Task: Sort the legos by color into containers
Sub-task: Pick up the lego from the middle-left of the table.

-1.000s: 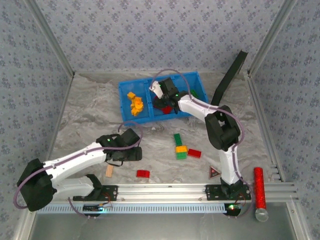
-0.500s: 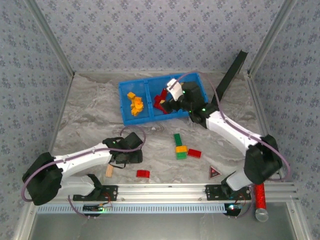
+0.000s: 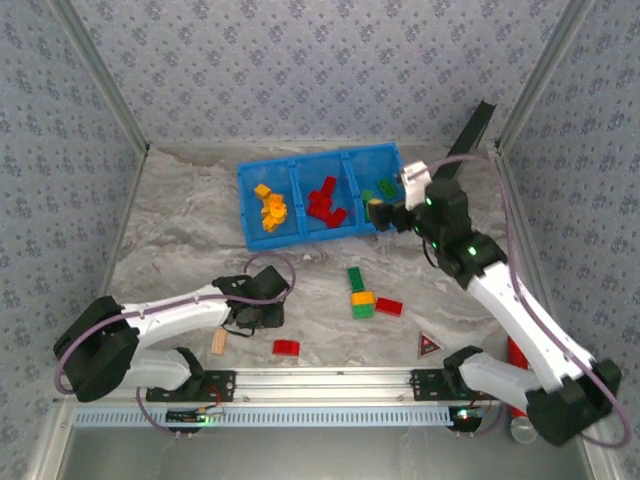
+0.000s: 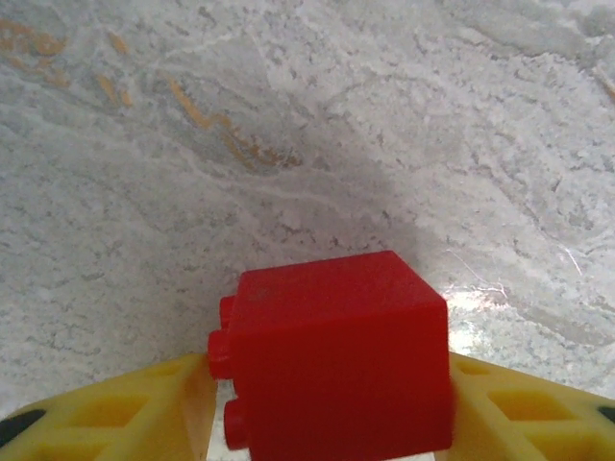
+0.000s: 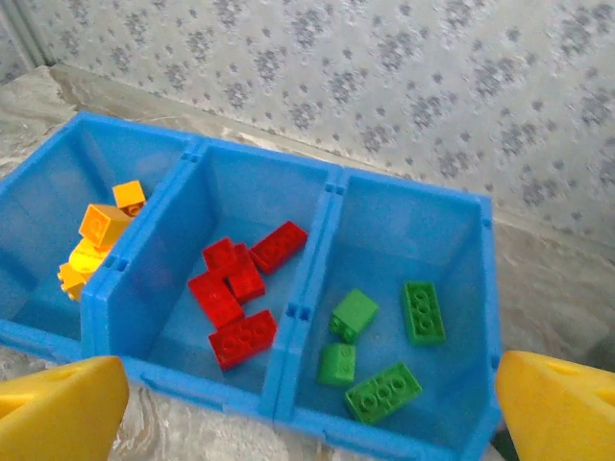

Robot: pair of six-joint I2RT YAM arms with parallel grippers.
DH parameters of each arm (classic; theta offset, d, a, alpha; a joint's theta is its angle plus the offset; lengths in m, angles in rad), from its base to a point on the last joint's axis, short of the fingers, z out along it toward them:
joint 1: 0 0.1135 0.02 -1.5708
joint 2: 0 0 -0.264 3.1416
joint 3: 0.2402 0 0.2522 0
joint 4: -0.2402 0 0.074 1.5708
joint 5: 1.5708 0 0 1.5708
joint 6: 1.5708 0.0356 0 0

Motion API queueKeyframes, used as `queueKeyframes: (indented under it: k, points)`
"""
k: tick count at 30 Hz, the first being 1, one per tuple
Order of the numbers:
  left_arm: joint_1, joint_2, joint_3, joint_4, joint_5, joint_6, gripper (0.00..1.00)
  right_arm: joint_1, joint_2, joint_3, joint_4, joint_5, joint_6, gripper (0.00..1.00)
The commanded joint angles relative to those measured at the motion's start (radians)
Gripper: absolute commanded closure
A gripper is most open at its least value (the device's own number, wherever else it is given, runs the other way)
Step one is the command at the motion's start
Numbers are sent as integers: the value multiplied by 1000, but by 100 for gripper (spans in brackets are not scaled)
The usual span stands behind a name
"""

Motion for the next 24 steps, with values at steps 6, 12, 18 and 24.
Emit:
queueKeyframes:
  k: [6, 12, 18, 24]
  points:
    - [8, 75, 83, -51, 8, 109, 60, -10, -241, -25, -261, 42, 177, 0]
    - [8, 86, 149, -88, 0, 145, 67, -11, -293, -68, -344, -16, 312, 0]
    - [17, 94, 374, -189, -50, 266, 69, -10, -330, -151, -421, -44, 407, 0]
    - [40, 199, 630, -182, -109, 402, 70, -10, -419, -267, -434, -76, 494, 0]
